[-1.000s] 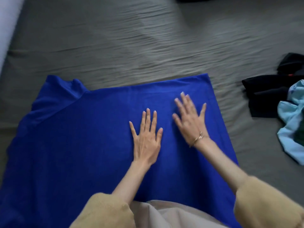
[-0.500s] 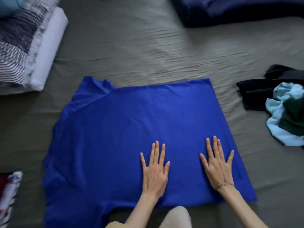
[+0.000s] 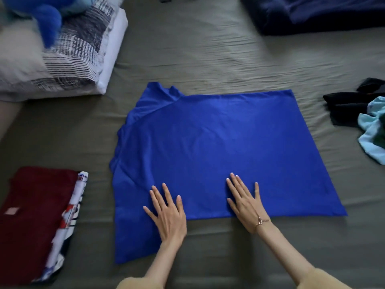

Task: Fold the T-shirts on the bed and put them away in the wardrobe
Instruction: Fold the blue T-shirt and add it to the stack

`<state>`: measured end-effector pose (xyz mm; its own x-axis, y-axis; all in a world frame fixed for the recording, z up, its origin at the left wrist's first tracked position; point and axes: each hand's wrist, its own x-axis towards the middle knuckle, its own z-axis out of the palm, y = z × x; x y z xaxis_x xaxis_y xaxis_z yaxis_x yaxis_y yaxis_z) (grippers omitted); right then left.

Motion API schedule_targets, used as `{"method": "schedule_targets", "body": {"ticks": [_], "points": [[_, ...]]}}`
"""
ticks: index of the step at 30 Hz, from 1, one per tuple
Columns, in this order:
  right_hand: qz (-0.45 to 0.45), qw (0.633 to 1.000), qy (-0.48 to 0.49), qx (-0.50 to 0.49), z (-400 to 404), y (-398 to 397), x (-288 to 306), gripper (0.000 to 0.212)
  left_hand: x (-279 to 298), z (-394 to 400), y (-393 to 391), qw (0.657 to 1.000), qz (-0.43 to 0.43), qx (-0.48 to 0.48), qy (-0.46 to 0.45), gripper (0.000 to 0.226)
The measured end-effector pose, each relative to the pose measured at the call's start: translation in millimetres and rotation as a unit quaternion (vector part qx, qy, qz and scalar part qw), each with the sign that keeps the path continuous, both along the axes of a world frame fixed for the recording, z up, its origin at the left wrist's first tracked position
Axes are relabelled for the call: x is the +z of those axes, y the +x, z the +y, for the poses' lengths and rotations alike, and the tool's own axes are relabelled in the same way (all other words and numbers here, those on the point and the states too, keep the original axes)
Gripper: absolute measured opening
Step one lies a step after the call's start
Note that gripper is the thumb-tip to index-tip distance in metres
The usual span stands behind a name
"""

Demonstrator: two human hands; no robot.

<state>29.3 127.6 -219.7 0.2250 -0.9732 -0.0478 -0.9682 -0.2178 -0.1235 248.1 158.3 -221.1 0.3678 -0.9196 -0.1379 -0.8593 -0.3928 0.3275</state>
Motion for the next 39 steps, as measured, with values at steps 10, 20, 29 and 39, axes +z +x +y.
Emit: {"method": "schedule_targets", "body": {"ticks": [10, 20, 29, 39], "points": [[0.015, 0.990, 0.070, 0.124, -5.2, 88.1, 10.5, 0.052, 16.6, 2.8, 61.2, 0.993, 0.044, 0.105, 0.026, 0.063], [0.009, 0.982, 0.164, 0.093, -118.7, 129.6, 43.5, 0.053, 39.5, -124.5, 132.2, 0.996, 0.005, 0.072, 0.045, 0.053], [-0.087, 0.991, 0.079, -0.067, -307.2, 164.4, 51.2, 0.039, 27.0, -280.7, 196.1, 0.999, -0.003, 0.008, 0.054, 0.047], [-0.143, 0.965, 0.144, -0.164, -433.8, 186.2, 43.2, 0.033, -4.9, -318.3, 215.1, 0.984, 0.121, 0.077, 0.109, 0.048]]}}
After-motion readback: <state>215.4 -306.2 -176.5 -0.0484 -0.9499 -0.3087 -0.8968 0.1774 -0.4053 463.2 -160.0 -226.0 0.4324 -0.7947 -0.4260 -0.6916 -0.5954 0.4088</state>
